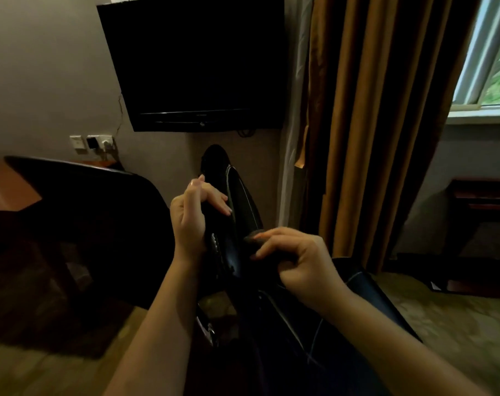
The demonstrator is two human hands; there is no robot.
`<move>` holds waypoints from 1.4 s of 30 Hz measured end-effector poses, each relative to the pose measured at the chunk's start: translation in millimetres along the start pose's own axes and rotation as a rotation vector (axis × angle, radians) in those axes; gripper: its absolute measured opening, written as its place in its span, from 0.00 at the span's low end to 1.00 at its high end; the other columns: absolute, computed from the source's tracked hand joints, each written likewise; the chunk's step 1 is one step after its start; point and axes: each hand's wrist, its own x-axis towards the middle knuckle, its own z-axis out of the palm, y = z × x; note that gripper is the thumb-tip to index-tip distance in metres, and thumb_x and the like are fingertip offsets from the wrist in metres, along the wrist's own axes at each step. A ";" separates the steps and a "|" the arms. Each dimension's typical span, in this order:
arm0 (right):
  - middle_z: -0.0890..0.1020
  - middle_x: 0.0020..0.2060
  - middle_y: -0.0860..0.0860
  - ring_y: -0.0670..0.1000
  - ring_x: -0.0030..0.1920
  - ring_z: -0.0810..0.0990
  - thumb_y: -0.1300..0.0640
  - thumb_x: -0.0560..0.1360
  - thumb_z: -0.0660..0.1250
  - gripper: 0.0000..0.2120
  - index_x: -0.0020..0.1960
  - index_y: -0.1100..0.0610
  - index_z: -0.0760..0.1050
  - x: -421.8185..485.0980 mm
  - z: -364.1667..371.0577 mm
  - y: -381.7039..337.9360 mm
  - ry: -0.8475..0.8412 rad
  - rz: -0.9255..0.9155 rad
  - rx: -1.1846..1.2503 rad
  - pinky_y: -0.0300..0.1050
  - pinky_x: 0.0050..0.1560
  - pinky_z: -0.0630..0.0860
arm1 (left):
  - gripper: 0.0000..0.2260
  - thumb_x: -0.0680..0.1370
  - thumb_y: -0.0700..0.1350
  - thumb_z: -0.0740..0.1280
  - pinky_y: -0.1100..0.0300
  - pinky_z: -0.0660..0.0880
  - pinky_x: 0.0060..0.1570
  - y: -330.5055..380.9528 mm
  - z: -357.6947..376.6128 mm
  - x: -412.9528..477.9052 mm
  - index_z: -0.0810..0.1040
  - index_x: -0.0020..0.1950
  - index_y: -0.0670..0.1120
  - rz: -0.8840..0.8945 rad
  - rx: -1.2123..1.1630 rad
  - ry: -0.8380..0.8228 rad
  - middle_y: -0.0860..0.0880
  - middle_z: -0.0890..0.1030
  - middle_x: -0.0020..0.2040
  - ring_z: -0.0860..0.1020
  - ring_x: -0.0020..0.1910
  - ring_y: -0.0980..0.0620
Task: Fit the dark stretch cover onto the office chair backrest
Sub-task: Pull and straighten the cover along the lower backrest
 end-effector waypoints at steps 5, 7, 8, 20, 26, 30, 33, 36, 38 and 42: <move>0.70 0.68 0.37 0.35 0.69 0.64 0.60 0.75 0.68 0.20 0.62 0.42 0.75 -30.1 -9.9 -14.8 -0.182 0.132 0.033 0.39 0.67 0.69 | 0.25 0.81 0.42 0.47 0.50 0.62 0.68 1.2 3.3 -1.8 0.74 0.28 0.43 -0.023 0.001 0.035 0.45 0.76 0.27 0.77 0.37 0.48; 0.73 0.65 0.39 0.37 0.68 0.68 0.65 0.73 0.69 0.20 0.59 0.44 0.76 -21.3 -5.6 -12.7 -0.094 0.068 -0.048 0.42 0.68 0.69 | 0.25 0.81 0.42 0.47 0.53 0.63 0.67 2.3 4.1 -3.7 0.74 0.29 0.44 -0.017 -0.017 0.032 0.44 0.75 0.27 0.77 0.37 0.49; 0.76 0.63 0.42 0.38 0.67 0.70 0.68 0.72 0.68 0.20 0.57 0.47 0.78 -11.8 -2.1 -10.3 -0.047 0.048 -0.060 0.44 0.67 0.71 | 0.25 0.81 0.42 0.47 0.54 0.63 0.67 2.5 4.3 -3.8 0.74 0.28 0.44 -0.020 -0.028 0.031 0.43 0.75 0.27 0.77 0.37 0.49; 0.80 0.57 0.45 0.39 0.61 0.75 0.65 0.72 0.70 0.13 0.47 0.48 0.77 10.1 -8.1 -14.9 -0.137 0.097 -0.079 0.44 0.64 0.74 | 0.25 0.81 0.41 0.47 0.66 0.65 0.59 1.4 3.7 -4.0 0.75 0.29 0.43 -0.011 -0.068 0.015 0.45 0.74 0.25 0.76 0.36 0.51; 0.81 0.53 0.44 0.38 0.58 0.76 0.68 0.70 0.70 0.14 0.47 0.50 0.79 4.3 -12.3 -21.3 -0.150 0.062 -0.126 0.38 0.61 0.74 | 0.25 0.81 0.39 0.46 0.69 0.65 0.56 1.5 6.9 -5.3 0.75 0.29 0.44 -0.001 -0.111 0.038 0.50 0.75 0.25 0.76 0.36 0.53; 0.81 0.51 0.45 0.39 0.56 0.77 0.68 0.72 0.68 0.12 0.48 0.52 0.79 46.2 1.2 -4.9 -0.104 0.090 -0.164 0.39 0.60 0.74 | 0.25 0.81 0.41 0.48 0.67 0.66 0.57 4.0 4.6 -4.5 0.74 0.29 0.43 -0.020 -0.094 0.041 0.41 0.73 0.26 0.75 0.35 0.50; 0.82 0.50 0.46 0.42 0.54 0.79 0.68 0.71 0.67 0.12 0.49 0.55 0.80 76.0 9.3 5.2 -0.039 0.119 -0.198 0.42 0.59 0.76 | 0.24 0.81 0.44 0.50 0.66 0.67 0.55 4.0 3.3 -4.7 0.74 0.28 0.43 -0.041 -0.102 0.031 0.43 0.74 0.26 0.75 0.35 0.49; 0.82 0.51 0.47 0.44 0.54 0.79 0.67 0.71 0.67 0.11 0.50 0.55 0.80 77.9 12.0 8.1 -0.049 0.111 -0.220 0.47 0.59 0.76 | 0.24 0.80 0.42 0.49 0.63 0.67 0.58 2.9 0.8 -3.5 0.74 0.27 0.44 -0.037 -0.093 0.010 0.47 0.75 0.25 0.75 0.35 0.49; 0.81 0.51 0.47 0.43 0.55 0.78 0.67 0.71 0.67 0.11 0.49 0.54 0.79 64.0 7.5 3.8 -0.087 0.106 -0.200 0.46 0.60 0.76 | 0.25 0.80 0.43 0.49 0.56 0.65 0.64 2.5 0.4 -3.0 0.73 0.26 0.44 -0.016 -0.070 -0.008 0.46 0.75 0.25 0.75 0.35 0.49; 0.80 0.50 0.44 0.40 0.56 0.77 0.67 0.71 0.69 0.12 0.46 0.50 0.77 25.8 -8.4 -15.0 -0.177 0.060 -0.178 0.39 0.60 0.74 | 0.25 0.81 0.43 0.48 0.61 0.66 0.59 1.7 4.1 -4.1 0.75 0.28 0.44 -0.003 -0.086 0.020 0.43 0.74 0.26 0.75 0.35 0.48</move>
